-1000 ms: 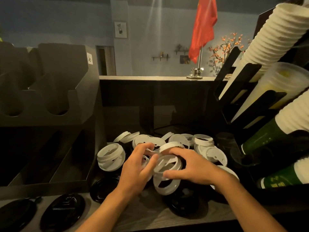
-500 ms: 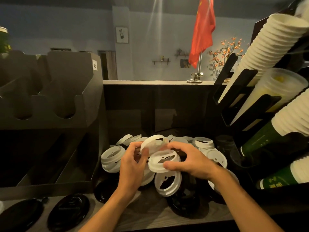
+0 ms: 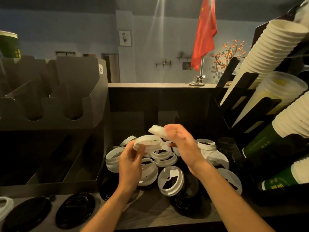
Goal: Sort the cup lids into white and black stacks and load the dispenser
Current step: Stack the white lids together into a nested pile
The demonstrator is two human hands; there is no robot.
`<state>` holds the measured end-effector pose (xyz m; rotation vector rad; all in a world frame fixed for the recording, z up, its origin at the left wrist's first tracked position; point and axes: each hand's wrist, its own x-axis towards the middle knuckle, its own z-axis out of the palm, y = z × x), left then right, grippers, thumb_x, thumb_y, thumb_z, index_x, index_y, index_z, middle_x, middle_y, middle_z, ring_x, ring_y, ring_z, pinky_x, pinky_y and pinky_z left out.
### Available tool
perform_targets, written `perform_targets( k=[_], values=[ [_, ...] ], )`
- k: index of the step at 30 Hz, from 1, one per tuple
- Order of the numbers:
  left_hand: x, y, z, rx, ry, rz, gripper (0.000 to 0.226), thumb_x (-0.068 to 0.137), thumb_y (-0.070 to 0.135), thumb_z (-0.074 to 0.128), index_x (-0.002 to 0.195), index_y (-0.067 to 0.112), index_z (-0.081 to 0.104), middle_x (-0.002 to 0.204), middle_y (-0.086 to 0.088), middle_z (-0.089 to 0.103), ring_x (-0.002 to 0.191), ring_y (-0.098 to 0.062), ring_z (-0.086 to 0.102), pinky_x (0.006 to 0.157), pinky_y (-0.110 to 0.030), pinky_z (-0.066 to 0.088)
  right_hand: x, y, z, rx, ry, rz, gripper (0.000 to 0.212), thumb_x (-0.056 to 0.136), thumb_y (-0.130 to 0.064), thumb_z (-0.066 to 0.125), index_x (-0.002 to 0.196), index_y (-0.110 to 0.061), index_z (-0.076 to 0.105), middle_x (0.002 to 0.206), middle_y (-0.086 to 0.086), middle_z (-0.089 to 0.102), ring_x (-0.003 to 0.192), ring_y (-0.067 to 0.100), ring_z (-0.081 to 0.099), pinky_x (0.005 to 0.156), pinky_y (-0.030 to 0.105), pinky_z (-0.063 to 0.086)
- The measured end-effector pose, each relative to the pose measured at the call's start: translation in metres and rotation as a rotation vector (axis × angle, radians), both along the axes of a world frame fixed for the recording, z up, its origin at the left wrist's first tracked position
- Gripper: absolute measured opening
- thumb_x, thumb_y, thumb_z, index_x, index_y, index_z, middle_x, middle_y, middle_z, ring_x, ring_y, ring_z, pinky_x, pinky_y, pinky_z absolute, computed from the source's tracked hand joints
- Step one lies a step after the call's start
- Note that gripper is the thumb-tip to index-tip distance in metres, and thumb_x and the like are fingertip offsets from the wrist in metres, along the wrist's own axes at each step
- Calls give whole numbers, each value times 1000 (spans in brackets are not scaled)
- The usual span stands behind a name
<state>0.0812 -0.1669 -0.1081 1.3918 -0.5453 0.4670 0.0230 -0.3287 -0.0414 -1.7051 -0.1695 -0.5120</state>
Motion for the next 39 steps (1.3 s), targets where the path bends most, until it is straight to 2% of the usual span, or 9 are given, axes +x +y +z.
perform_targets(
  k=[5,11,15,22,26,30,33,36,39],
  values=[
    [-1,-4,-3,6,27,-97,22,99,14,60,120,16,66,109,1,76,102,-18,74,80,-31,62,8,12,6,-296,136,92,49,89,-73,43,93,-29,66,84,-10,66,80,8,62,77,28,49],
    [-6,-1,-2,3,40,-28,19,101,13,60,116,23,60,102,8,74,86,-17,75,66,-28,61,9,12,-2,-415,127,123,37,83,-53,75,114,-37,63,103,-16,70,98,3,67,82,23,57],
    [-12,-1,2,-71,98,-29,39,93,17,71,119,26,44,99,-3,73,66,-26,73,58,-33,62,9,10,-2,-424,66,-43,16,95,-43,65,108,-33,67,96,-13,70,92,7,65,80,24,55],
    [-5,-1,1,3,101,-68,22,92,41,60,107,27,68,92,6,72,88,-24,72,57,-42,63,10,9,-10,-560,85,-29,16,101,-42,56,113,-34,61,104,-16,64,100,6,60,87,29,54],
    [-6,3,2,17,49,-79,21,95,40,59,103,22,69,89,6,72,81,-19,71,55,-26,57,8,9,-12,-611,18,-68,12,102,-39,53,103,-30,61,94,-10,65,89,11,63,76,40,60],
    [-7,9,6,-62,160,-352,54,94,50,59,129,9,60,116,-12,72,98,-34,71,67,-31,59,2,1,-12,-614,-178,-147,22,102,-40,53,103,-20,62,88,-4,67,81,13,65,69,45,56],
    [-16,17,17,-159,387,-542,72,97,63,41,141,8,54,129,-21,68,107,-36,70,81,-35,60,0,-6,-14,-703,-318,-163,15,100,-14,58,110,-20,67,105,-6,65,95,12,63,78,36,56],
    [-24,18,26,-12,432,-560,47,104,41,48,133,8,63,127,-20,69,119,-39,65,93,-39,56,-3,-4,-15,-812,-276,-114,34,94,3,58,119,-18,69,125,-3,59,112,13,58,94,21,48],
    [-31,18,26,-109,480,-463,44,90,18,72,133,13,61,122,-17,72,114,-34,69,84,-33,59,-12,8,-12,-615,-140,-93,47,97,3,50,135,-25,56,132,-4,58,114,8,58,93,15,45]
  ],
)
